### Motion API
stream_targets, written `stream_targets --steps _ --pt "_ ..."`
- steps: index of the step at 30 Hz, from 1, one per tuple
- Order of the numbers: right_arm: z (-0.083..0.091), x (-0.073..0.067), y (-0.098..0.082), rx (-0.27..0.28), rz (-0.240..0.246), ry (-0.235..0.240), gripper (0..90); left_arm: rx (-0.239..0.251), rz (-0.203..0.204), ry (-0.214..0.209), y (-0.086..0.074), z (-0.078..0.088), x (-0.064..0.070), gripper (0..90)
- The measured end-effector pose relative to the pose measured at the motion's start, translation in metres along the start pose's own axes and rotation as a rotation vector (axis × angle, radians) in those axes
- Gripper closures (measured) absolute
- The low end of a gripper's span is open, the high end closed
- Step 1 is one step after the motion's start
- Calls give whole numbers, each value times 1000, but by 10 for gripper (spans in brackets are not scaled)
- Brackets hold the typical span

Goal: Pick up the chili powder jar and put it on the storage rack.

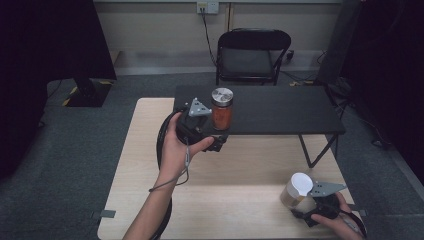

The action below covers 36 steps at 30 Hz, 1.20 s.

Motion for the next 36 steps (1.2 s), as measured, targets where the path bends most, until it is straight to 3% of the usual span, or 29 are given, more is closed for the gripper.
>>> stream_targets --steps 19,36 --pt "0 0 0 0 0 0 0 24 0 -72 -28 0 0 42" --pt "0 0 0 0 0 0 0 7 1 -83 -54 -13 -2 42"
Point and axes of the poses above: each handheld gripper's, and its own axes: z roughly backward along the jaws, y roughly out of its top, x roughly to its right, the point moved 7 cm from there along -z, roughly forward along the jaws, and after that the axes turned 9 degrees about z, right-handed, at the moved point
